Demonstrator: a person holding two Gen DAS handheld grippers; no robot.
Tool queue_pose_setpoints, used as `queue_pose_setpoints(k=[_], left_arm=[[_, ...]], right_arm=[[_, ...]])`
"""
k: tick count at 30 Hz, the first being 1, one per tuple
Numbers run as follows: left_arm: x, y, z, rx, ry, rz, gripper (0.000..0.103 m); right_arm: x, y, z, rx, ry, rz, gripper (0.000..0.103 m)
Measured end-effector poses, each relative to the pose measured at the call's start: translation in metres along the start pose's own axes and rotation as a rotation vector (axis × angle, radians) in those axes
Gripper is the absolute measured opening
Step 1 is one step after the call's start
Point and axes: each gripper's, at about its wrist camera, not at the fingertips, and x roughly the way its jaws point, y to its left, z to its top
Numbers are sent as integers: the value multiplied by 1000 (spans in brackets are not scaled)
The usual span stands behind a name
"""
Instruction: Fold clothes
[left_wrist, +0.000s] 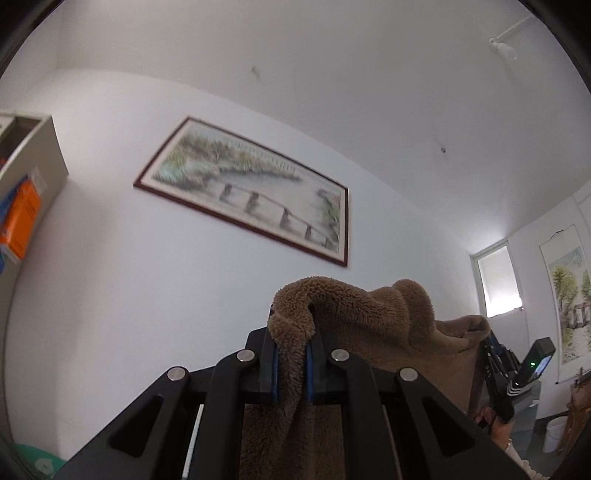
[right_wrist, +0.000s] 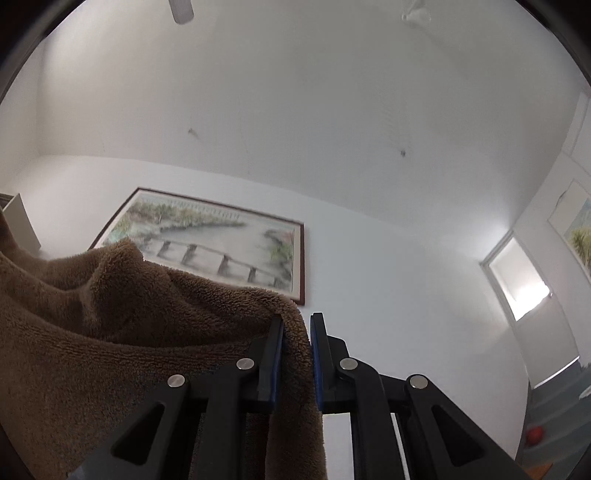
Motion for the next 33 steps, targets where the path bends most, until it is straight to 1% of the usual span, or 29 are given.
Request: queue_pose_setpoints(k=[2, 5, 7, 10, 12, 13, 15, 17, 18, 20, 21, 24, 27, 29, 30, 31, 33], left_arm=[[-11, -5, 7, 31, -42, 21, 12], [-18, -3, 4, 50, -44, 31, 12], [-17, 4, 0, 51, -21, 37, 12], [-8, 16, -16, 51, 29, 68, 12], [3, 27, -31, 43, 76, 85, 12], [9, 32, -40, 37, 104, 89, 12], [22, 41, -57, 28, 167, 94, 12], [39, 46, -78, 32, 235, 101, 12], [49, 46, -89, 37, 270, 103, 12], [62, 42, -107, 79, 324, 105, 12], [68, 37, -114, 112, 338, 107, 12], [78, 27, -121, 151, 356, 88, 12], [79, 13, -117, 180, 333, 53, 12], [76, 2, -114, 192, 325, 15, 12], [74, -5, -113, 197, 322, -5, 12], [72, -11, -111, 200, 321, -22, 12], [69, -21, -103, 196, 323, -41, 12]], right_arm=[[-9, 3, 10, -7, -40, -8, 13], [-17, 4, 5, -25, -34, -11, 13], [-21, 5, 1, -37, -24, -12, 13], [-28, 6, -6, -55, -9, -14, 13], [-34, 3, -14, -63, 2, -38, 13], [-34, 0, -20, -56, 24, -40, 13], [-28, -6, -34, -38, 96, -19, 13], [-20, -4, -56, -43, 186, 34, 13], [-16, -1, -72, -41, 243, 79, 13], [-11, 7, -104, -21, 363, 181, 13], [-13, 11, -121, -6, 423, 227, 13], [-22, 18, -175, 70, 592, 378, 14], [-40, 24, -223, 139, 738, 502, 17], [-48, 31, -255, 200, 851, 593, 30], [-54, 34, -269, 234, 897, 641, 59], [-60, 37, -281, 270, 936, 689, 84], [-74, 44, -303, 336, 1003, 797, 86]])
